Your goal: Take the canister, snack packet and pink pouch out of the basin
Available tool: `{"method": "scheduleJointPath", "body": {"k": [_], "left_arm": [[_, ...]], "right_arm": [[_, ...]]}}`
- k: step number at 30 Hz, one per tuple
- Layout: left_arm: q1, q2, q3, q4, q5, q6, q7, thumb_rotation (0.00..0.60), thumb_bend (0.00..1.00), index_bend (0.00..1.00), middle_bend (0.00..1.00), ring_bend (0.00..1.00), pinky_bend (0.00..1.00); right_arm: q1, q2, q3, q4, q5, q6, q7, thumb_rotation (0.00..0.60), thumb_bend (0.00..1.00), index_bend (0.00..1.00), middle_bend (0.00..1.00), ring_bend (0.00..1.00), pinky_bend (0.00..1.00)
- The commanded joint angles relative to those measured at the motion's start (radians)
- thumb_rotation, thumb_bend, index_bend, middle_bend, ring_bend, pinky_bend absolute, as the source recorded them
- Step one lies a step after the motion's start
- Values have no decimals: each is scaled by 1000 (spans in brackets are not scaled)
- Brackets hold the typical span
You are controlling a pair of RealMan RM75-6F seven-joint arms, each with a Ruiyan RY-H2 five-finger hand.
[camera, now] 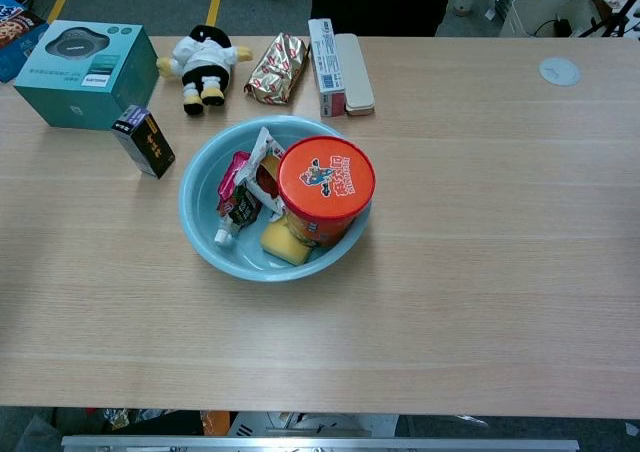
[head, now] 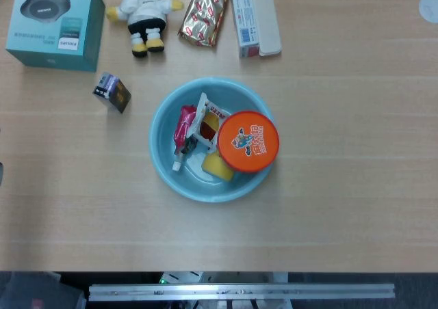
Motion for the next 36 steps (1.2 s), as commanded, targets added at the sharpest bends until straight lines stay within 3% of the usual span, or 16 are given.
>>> {"method": "scheduleJointPath", "body": {"k": [1, 20, 27, 36], "left_arm": [[0, 0, 0, 0, 2, 1, 0, 600, 345, 315, 267, 205, 175], [10, 6, 4, -7, 15, 15, 1, 600, 345, 315, 267, 205, 175], [15, 11, 5, -12, 17, 20, 6, 600, 345, 315, 267, 206, 175], [26, 13, 7, -11, 16, 32, 6, 600, 345, 315, 267, 206, 175]], "right_arm": [[-1, 0, 0, 1, -1, 3, 1, 600, 21, 128, 229, 133, 334], [32, 15, 1, -11, -49, -28, 3, 600, 21, 127, 229, 133, 334], [122, 33, 17, -71, -108, -126, -5, 600, 21, 127, 229, 133, 334], [285, -12, 54, -172, -103, -354, -113, 600, 0, 128, 224, 134, 348]]}}
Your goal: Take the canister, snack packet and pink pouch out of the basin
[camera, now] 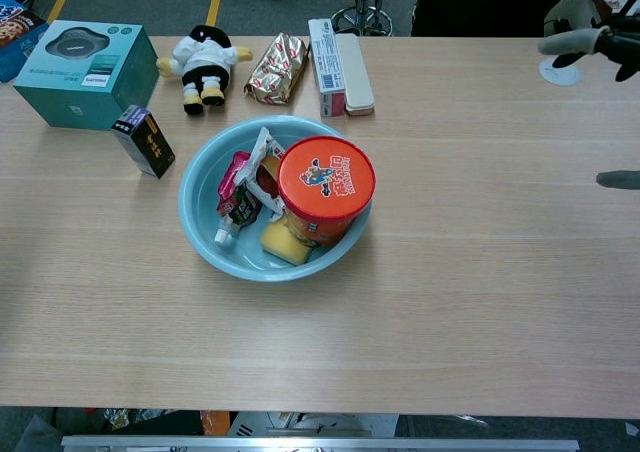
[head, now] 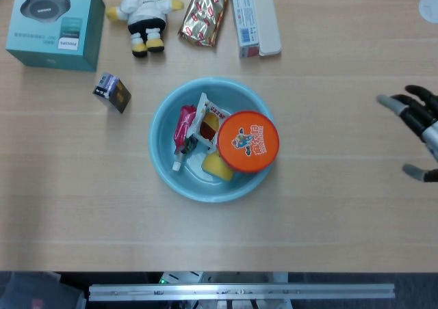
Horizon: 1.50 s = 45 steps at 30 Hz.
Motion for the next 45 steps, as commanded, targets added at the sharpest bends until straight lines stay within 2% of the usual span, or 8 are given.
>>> {"method": "scheduleJointPath", "body": {"k": [1, 8, 14, 22, 31, 45], "left_arm": [[1, 0, -1, 1, -3, 0, -2, 600, 345, 315, 267, 206, 175], [0, 1, -5, 14, -17, -8, -18, 600, 345, 315, 267, 206, 175], [0, -3, -10, 32, -36, -14, -39, 600, 345, 315, 267, 206, 174], [-7, -4, -16, 41, -44, -25, -48, 600, 345, 315, 267, 206, 174], [-15, 2, -18, 40, -56, -43, -63, 600, 345, 315, 267, 206, 174], [-19, 1, -21, 54, -70, -52, -79, 600, 345, 315, 267, 206, 174]], "right_arm": [[75, -38, 22, -48, 19, -99, -51, 600, 0, 128, 216, 130, 341], [188, -107, 50, -95, 132, -277, -159, 600, 0, 5, 105, 20, 212], [271, -180, 77, -90, 245, -369, -265, 600, 0, 0, 21, 0, 151], [364, -299, 100, -42, 381, -408, -381, 600, 0, 0, 20, 0, 150], [444, -405, 88, 21, 481, -415, -466, 600, 0, 0, 20, 0, 151], [547, -486, 76, 70, 633, -407, -541, 600, 0, 0, 20, 0, 150]]}}
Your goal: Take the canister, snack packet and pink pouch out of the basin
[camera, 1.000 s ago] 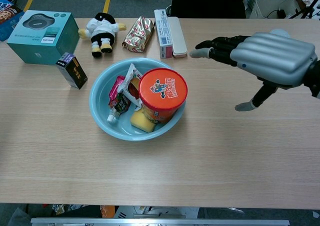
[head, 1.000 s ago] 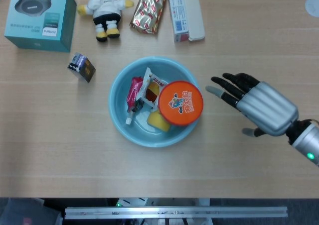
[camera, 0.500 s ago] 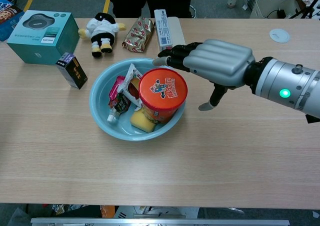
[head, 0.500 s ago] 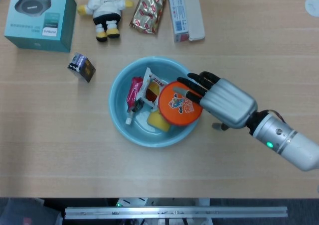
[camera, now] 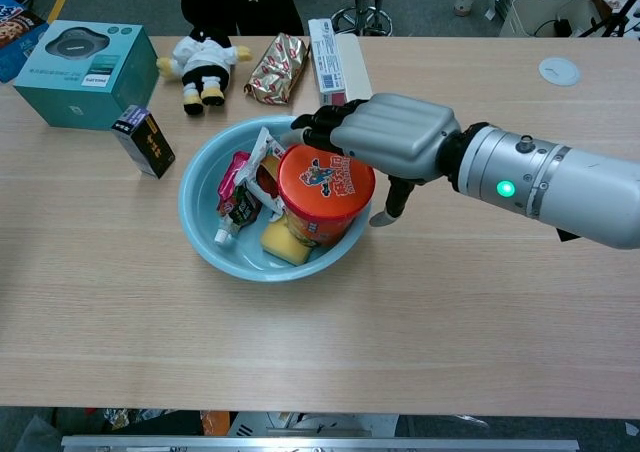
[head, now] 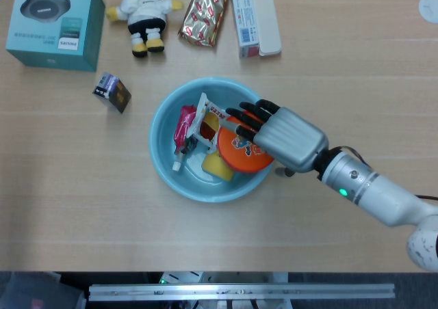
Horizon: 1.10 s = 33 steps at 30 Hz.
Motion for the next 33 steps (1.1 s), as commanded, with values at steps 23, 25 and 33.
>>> {"method": "scheduleJointPath", "body": {"k": [23, 25, 33], "left_arm": [[-2, 3, -6, 7, -17, -1, -1, 600, 345, 315, 267, 206, 174], [-2, 3, -5, 8, -17, 0, -1, 600, 345, 315, 267, 206, 174], [-2, 1, -4, 14, -18, -3, -4, 600, 345, 315, 267, 205, 174]], "right_arm": [[208, -63, -12, 89, 258, -35, -5, 600, 0, 0, 45, 0, 151], [223, -62, -15, 90, 270, -37, 1, 600, 0, 0, 72, 3, 151], [243, -60, -46, 99, 287, -28, 34, 600, 0, 0, 157, 84, 201]]}}
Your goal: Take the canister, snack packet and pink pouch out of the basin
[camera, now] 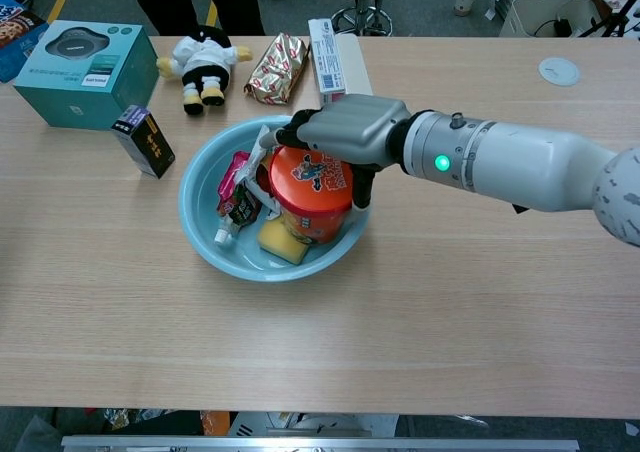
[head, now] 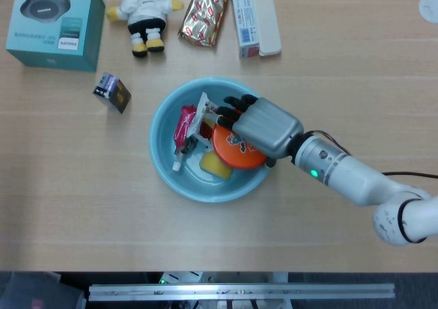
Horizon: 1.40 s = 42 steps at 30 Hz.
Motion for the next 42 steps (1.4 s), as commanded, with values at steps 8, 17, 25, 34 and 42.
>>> {"method": "scheduleJointPath", "body": {"k": [8, 17, 25, 34, 42], "left_arm": [[-4, -2, 0, 3, 4, -3, -1, 600, 345, 315, 267, 206, 174], [-2, -2, 2, 2, 3, -1, 3, 600, 345, 315, 267, 206, 174], [-6, -3, 3, -1, 8, -5, 9, 600, 345, 315, 267, 206, 174], [-7, 2, 3, -7, 19, 1, 8, 600, 345, 315, 267, 206, 174], [-16, 0, 3, -9, 27, -7, 12, 600, 345, 315, 267, 206, 174]], "right_arm": [[-15, -10, -23, 22, -50, 37, 71, 600, 0, 120, 260, 196, 325], [-38, 1, -22, 16, -115, 65, 135, 600, 0, 197, 304, 268, 404], [-57, 70, -12, -34, -154, 99, 163, 600, 0, 198, 308, 269, 404], [-95, 236, 25, -126, -171, 149, 216, 600, 0, 198, 308, 272, 404], [-136, 368, 42, -133, -140, 171, 260, 600, 0, 198, 308, 272, 404]]}}
